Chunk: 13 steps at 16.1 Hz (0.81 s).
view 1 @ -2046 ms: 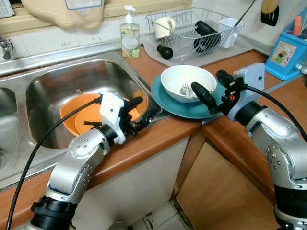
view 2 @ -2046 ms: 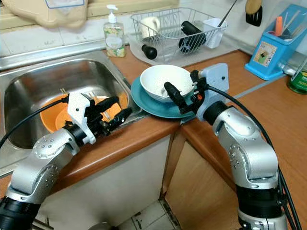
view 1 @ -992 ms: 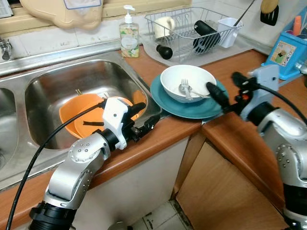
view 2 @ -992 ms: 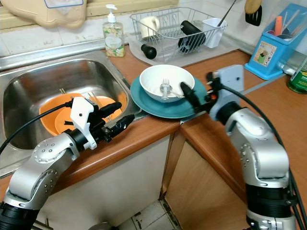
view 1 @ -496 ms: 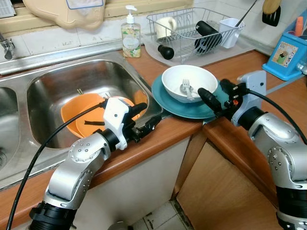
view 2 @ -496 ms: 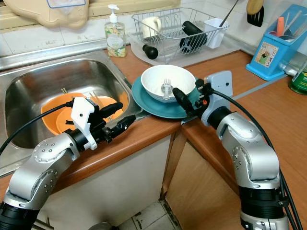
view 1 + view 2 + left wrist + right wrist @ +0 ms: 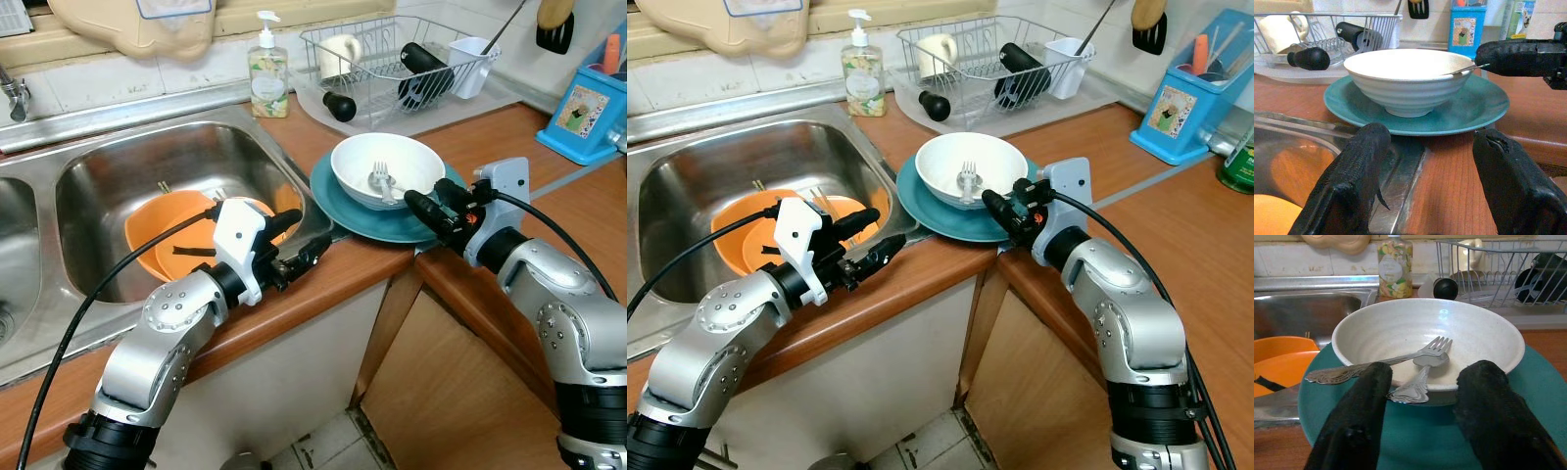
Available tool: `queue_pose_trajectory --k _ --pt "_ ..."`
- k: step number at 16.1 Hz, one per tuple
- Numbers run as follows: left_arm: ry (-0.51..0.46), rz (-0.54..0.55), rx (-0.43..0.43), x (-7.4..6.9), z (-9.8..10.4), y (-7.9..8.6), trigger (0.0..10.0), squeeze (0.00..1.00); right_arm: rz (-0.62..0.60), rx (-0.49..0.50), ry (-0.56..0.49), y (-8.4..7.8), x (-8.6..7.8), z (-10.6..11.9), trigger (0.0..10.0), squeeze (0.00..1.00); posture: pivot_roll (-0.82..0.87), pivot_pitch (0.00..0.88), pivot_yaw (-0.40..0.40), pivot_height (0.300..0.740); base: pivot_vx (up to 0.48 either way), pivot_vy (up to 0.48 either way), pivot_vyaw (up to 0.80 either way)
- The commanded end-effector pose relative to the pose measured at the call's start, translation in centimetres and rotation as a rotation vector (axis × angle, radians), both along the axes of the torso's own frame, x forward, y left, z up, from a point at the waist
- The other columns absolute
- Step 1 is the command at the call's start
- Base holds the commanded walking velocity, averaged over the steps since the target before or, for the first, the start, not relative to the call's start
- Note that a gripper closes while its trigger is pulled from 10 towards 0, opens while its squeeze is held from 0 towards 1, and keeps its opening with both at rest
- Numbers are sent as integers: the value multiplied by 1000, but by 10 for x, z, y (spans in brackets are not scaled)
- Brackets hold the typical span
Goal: Kitchen organization
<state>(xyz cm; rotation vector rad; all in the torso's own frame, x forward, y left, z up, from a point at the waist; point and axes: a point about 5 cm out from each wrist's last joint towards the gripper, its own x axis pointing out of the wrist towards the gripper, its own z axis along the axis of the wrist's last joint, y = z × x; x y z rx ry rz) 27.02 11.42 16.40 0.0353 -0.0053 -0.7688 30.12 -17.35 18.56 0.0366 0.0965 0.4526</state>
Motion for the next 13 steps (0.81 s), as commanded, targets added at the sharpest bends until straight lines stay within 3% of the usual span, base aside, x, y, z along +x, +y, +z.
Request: queue_pose_trajectory --k 1,13 --pt "-14 -20 7 -1 5 -2 10000 0 -3 15 2 0 3 2 0 0 -24 0 12 740 0 0 0" --pt "-10 -37 13 -3 4 -4 10000 0 -40 17 -7 -5 6 5 0 0 -26 0 16 740 0 0 0"
